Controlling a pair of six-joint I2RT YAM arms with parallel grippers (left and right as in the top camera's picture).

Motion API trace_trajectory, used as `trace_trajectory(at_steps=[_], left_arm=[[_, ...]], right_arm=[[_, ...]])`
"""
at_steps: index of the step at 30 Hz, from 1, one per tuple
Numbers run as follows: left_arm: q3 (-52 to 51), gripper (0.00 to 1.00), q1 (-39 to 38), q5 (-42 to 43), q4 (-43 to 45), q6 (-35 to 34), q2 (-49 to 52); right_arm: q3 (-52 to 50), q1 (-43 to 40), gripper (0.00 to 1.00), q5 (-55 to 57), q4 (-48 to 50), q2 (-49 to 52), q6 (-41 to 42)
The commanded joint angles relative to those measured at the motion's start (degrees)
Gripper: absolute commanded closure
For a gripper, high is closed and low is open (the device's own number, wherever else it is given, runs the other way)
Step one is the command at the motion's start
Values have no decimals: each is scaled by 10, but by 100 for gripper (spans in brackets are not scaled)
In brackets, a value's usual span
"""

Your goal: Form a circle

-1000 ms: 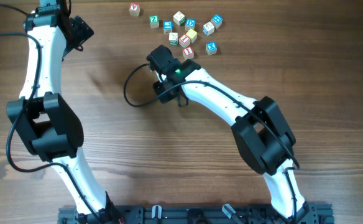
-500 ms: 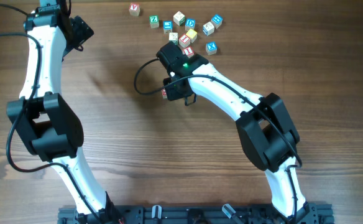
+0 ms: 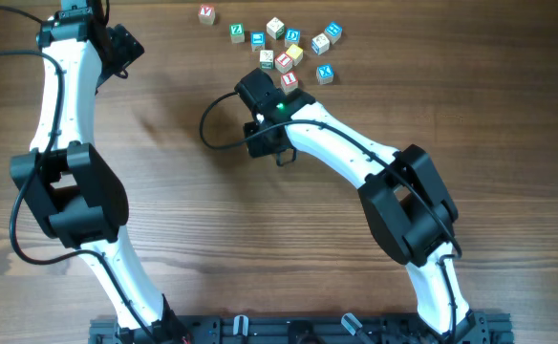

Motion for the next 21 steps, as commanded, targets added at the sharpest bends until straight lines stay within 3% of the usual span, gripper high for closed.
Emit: trace_trajectory(at_steps=[1,10,14,21], left_arm=[[6,0,1,-7,0,3,-2],[6,0,1,-7,0,3,-2],[6,0,1,-7,0,3,-2],[6,0,1,-7,0,3,-2]], right_arm=[[-4,2,96,-16,3,-15,13],[1,2,96,-46,-7,-19,43],[69,2,96,-44,-54,-36,45],[74,10,96,-43,-7,-24,20]])
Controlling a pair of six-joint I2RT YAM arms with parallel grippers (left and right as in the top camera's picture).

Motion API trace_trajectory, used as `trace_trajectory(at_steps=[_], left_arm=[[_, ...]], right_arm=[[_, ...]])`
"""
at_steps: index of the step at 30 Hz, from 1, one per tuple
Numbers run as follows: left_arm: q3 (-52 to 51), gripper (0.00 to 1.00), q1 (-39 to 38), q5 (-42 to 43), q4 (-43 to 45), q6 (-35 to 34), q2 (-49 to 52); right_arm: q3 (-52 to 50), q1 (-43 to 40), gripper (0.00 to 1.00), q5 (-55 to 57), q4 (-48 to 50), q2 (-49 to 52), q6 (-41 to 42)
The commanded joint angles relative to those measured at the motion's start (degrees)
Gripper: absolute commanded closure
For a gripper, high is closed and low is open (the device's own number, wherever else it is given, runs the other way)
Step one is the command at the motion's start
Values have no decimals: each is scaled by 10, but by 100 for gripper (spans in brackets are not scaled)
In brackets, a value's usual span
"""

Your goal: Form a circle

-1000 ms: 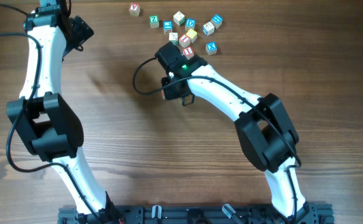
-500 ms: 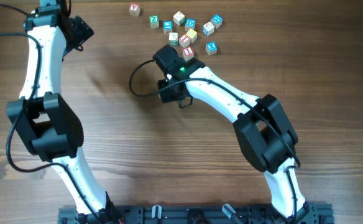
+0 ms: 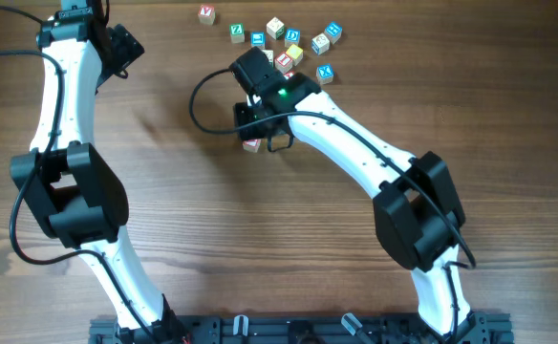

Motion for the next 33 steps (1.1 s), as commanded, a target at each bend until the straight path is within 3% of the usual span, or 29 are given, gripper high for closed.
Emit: trace_trajectory(at_steps=[1,8,16,24,33], left_arm=[[6,0,1,-7,0,3,-2],[6,0,1,-7,0,3,-2],[6,0,1,-7,0,3,-2],[6,0,1,-7,0,3,-2],[6,0,1,-7,0,3,-2]], right_arm=[[1,15,96,-7,25,6,-17],[1,41,96,59,83,61,-51],[1,39,96,136,62,80,-59],[1,34,95,135,64,80,-61],[1,35,95,35,82,80,-68]])
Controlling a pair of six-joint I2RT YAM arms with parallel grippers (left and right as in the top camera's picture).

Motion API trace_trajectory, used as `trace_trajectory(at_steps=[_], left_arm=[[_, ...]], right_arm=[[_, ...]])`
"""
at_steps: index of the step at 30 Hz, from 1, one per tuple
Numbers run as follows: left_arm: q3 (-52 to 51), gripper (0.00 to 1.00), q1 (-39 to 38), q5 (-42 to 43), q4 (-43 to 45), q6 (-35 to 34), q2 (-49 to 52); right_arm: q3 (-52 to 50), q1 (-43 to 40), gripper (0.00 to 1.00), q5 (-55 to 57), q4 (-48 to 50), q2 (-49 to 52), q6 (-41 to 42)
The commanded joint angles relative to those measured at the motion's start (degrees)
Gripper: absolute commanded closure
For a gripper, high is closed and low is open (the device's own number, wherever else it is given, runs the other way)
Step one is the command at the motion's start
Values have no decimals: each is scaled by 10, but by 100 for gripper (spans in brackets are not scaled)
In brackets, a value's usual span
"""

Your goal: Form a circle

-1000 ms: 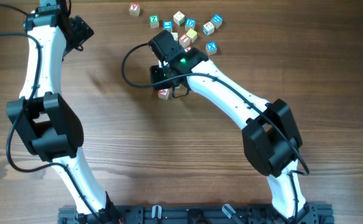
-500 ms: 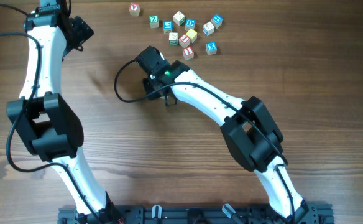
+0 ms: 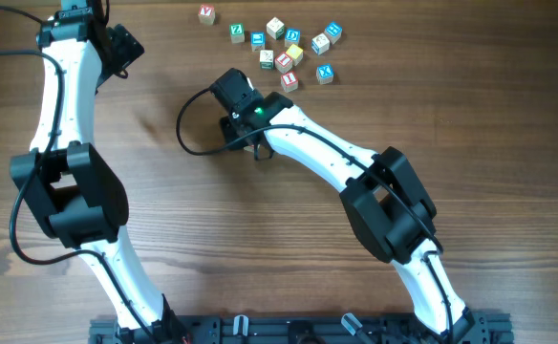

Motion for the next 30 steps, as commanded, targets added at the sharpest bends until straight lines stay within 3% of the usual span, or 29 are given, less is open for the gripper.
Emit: trace_trajectory(at_steps=[1,11,30], left_arm=[[6,0,1,-7,0,3,-2],[6,0,1,-7,0,3,-2],[6,0,1,-7,0,3,-2]], right_arm=[[2,-1,95,-77,0,9,-23],[2,-1,96,-126,-43,9,-32],[2,-7,96,-36,-73,9,-33]])
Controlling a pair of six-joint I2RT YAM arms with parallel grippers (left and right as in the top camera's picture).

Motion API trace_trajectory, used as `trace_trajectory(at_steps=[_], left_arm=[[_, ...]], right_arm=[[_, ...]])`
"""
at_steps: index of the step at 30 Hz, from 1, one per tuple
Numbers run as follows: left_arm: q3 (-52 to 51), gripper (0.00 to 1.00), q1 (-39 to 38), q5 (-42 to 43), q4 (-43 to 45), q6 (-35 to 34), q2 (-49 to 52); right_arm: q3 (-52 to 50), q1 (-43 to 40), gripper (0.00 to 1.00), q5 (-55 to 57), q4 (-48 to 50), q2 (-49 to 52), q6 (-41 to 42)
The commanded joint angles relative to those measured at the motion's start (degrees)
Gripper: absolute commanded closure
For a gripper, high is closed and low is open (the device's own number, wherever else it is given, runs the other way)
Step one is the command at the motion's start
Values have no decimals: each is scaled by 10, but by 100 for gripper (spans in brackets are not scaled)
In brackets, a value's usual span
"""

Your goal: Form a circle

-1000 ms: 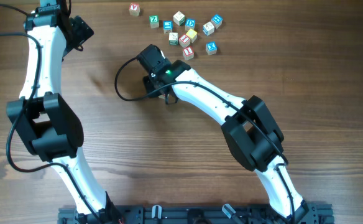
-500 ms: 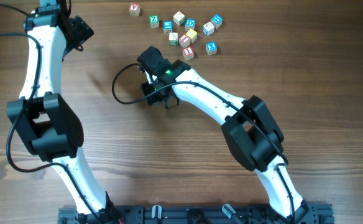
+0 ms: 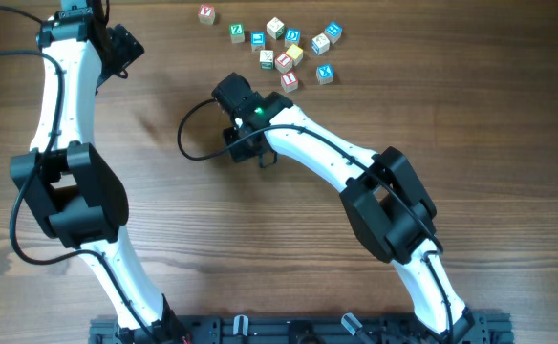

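Observation:
Several lettered wooden blocks lie in a loose cluster at the far side of the table, among them a red block (image 3: 205, 13), a green block (image 3: 237, 32), a cream block (image 3: 275, 28), a yellow block (image 3: 294, 53), another red block (image 3: 289, 80) and a blue block (image 3: 325, 73). My right gripper (image 3: 248, 151) points down at the table just below and left of the cluster. Its wrist hides the fingers and whatever is under them. My left gripper (image 3: 124, 48) hangs at the far left, away from the blocks, its fingers too dark to read.
A black cable (image 3: 188, 143) loops out to the left of the right wrist. The right arm (image 3: 327, 162) stretches diagonally across the middle of the table. The left arm (image 3: 64, 143) stands along the left side. A black rail (image 3: 289, 330) runs along the front edge.
The right wrist has shifted slightly toward the near side and a touch right. The cluster of blocks and the left arm are unchanged.
The right wrist stood just below the cluster beside the lower red block. Then it was further left with a small red block showing at its lower edge. Later it was left again with that block hidden, and it now sits nearly there.

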Motion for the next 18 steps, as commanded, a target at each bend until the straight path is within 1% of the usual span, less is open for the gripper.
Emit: trace_trajectory(at_steps=[1,12,14,18], left_arm=[[6,0,1,-7,0,3,-2],[6,0,1,-7,0,3,-2],[6,0,1,-7,0,3,-2],[6,0,1,-7,0,3,-2]], right_arm=[[2,-9,96,17,-5,9,-10],[2,-10,95,-6,-27,9,-26],[2,-10,95,-26,-37,9,-63],[2,-14,96,-17,-61,9,-70]])
